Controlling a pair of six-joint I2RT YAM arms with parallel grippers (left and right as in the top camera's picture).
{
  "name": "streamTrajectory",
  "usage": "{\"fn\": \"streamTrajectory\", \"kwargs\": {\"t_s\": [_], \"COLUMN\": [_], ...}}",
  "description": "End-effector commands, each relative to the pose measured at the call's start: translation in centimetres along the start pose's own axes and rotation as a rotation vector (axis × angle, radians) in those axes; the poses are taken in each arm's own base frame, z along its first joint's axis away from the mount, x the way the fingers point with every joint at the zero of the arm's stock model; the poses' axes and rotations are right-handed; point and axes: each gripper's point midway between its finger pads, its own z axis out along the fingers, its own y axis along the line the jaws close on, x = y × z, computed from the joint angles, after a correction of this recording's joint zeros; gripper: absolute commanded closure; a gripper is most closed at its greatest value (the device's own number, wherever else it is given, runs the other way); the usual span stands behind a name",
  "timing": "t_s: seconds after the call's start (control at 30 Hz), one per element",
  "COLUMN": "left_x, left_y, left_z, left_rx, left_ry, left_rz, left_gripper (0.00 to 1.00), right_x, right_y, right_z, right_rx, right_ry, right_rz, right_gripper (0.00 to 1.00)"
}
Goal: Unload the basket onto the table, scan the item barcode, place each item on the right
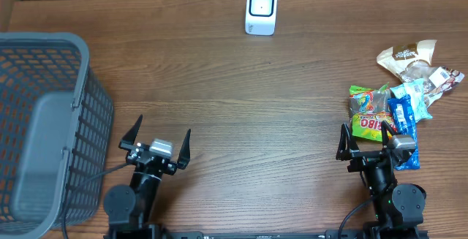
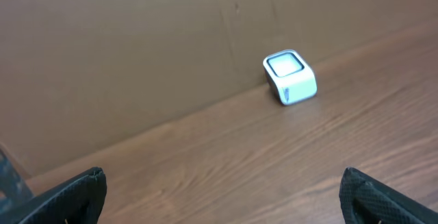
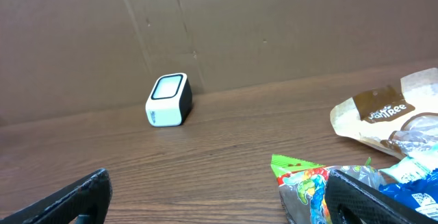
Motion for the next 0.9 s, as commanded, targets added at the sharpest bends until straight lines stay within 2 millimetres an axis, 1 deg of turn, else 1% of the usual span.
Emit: {"fn": "streamTrajectory", "kwargs": {"t_s": [0.0,0.17,0.87], "left_x": [2.2,4.0,3.9], "left_y": [0.1,0.2,0.3], "left_z": [-0.1,-0.5,-0.5], "left_rx": [-0.052,-0.077,-0.078], "left_ry": [-0.005,0.07,0.069], "left_rz": [0.043,0.015,0.016], "left_gripper": [0.01,0.0,0.0], "right_x": [0.2,0.2,0.2], "right_y": [0.0,0.0,0.0], "right_z": [0.0,0.0,0.0], "right_rx": [0.0,0.0,0.0], "right_ry": [-0.005,-0.005,-0.005], "right_rz": [0.001,0.001,0.001], "right_gripper": [0.0,0.0,0.0]}}
